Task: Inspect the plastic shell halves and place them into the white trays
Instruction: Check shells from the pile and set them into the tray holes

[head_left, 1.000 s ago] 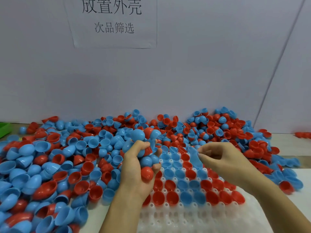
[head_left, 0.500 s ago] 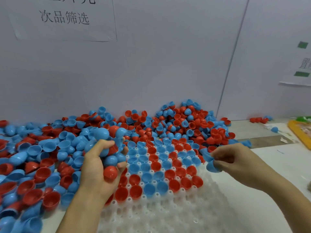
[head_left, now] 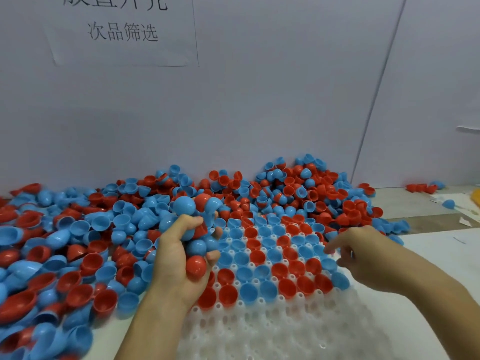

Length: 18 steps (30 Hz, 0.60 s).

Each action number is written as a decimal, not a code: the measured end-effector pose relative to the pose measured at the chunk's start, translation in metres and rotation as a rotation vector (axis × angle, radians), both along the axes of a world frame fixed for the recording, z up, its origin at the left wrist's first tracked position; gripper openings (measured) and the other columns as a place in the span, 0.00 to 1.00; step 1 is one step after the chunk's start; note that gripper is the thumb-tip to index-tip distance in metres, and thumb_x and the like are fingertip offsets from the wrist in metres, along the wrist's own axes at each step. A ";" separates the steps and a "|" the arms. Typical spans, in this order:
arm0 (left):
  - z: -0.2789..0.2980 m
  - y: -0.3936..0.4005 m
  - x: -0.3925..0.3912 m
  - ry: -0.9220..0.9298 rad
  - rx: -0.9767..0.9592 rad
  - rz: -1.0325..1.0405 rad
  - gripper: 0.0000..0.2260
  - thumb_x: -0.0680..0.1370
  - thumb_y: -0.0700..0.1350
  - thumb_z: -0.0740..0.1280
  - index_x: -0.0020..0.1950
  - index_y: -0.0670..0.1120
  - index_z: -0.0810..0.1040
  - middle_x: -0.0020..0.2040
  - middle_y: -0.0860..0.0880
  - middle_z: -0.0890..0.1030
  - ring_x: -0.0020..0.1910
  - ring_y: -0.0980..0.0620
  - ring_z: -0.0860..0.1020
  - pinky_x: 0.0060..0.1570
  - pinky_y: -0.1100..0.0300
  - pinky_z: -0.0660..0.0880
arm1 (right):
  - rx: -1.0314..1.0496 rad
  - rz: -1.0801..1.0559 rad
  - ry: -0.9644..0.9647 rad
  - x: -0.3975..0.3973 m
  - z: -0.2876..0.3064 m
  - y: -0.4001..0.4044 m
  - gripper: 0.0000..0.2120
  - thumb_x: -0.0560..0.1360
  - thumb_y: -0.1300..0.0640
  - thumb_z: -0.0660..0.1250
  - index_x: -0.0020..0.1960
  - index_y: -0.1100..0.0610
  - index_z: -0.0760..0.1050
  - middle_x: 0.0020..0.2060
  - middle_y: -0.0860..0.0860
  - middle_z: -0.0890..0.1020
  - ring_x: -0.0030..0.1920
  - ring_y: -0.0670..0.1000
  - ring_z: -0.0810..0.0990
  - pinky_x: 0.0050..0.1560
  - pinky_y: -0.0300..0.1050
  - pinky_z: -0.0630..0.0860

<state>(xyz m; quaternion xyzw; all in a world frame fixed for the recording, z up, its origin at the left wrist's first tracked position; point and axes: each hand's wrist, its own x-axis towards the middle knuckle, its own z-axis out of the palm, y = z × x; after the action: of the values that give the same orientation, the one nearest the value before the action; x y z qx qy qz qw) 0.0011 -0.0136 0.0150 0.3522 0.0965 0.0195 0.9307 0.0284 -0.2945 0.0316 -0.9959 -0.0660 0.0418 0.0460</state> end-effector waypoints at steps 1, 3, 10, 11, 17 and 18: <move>0.000 0.000 0.000 0.000 -0.001 -0.003 0.18 0.64 0.42 0.70 0.53 0.43 0.79 0.45 0.44 0.82 0.38 0.50 0.80 0.19 0.65 0.67 | 0.040 0.033 -0.043 0.001 0.007 0.009 0.16 0.79 0.60 0.68 0.64 0.46 0.79 0.54 0.43 0.83 0.39 0.38 0.78 0.41 0.32 0.77; 0.001 -0.001 -0.001 0.004 0.011 -0.018 0.17 0.64 0.42 0.70 0.52 0.42 0.79 0.45 0.44 0.83 0.37 0.51 0.80 0.19 0.65 0.67 | 0.217 0.124 -0.135 0.002 0.019 0.034 0.14 0.79 0.54 0.67 0.63 0.44 0.78 0.47 0.38 0.82 0.41 0.39 0.81 0.43 0.32 0.78; 0.003 -0.001 -0.005 -0.010 0.165 -0.152 0.08 0.65 0.43 0.70 0.41 0.45 0.86 0.44 0.42 0.82 0.37 0.51 0.79 0.18 0.64 0.66 | 0.970 0.365 -0.247 -0.003 0.008 0.142 0.17 0.75 0.54 0.73 0.62 0.40 0.77 0.51 0.40 0.79 0.47 0.40 0.81 0.42 0.30 0.77; 0.004 0.000 -0.005 -0.010 0.174 -0.163 0.07 0.65 0.43 0.70 0.40 0.47 0.87 0.43 0.43 0.82 0.36 0.51 0.79 0.18 0.64 0.66 | 1.009 0.357 -0.286 -0.002 0.004 0.147 0.16 0.75 0.56 0.73 0.60 0.43 0.79 0.52 0.41 0.81 0.48 0.41 0.81 0.43 0.30 0.77; 0.003 0.000 -0.005 0.004 0.260 -0.227 0.06 0.67 0.44 0.70 0.39 0.48 0.87 0.43 0.45 0.84 0.36 0.52 0.79 0.20 0.64 0.67 | 1.261 0.279 -0.350 0.003 -0.013 0.141 0.09 0.74 0.55 0.73 0.53 0.46 0.82 0.37 0.49 0.84 0.38 0.49 0.83 0.42 0.41 0.81; 0.003 -0.001 -0.005 0.019 0.262 -0.229 0.06 0.68 0.43 0.70 0.40 0.47 0.87 0.43 0.44 0.84 0.36 0.52 0.79 0.20 0.64 0.67 | 1.296 0.270 -0.353 0.003 -0.014 0.140 0.09 0.74 0.55 0.73 0.53 0.48 0.82 0.37 0.49 0.84 0.37 0.48 0.84 0.40 0.39 0.80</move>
<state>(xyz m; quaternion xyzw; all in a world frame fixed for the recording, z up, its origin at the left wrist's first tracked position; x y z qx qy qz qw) -0.0040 -0.0144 0.0180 0.4792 0.0612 -0.0774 0.8721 0.0314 -0.1549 0.0175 -0.7424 -0.2081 -0.1638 0.6154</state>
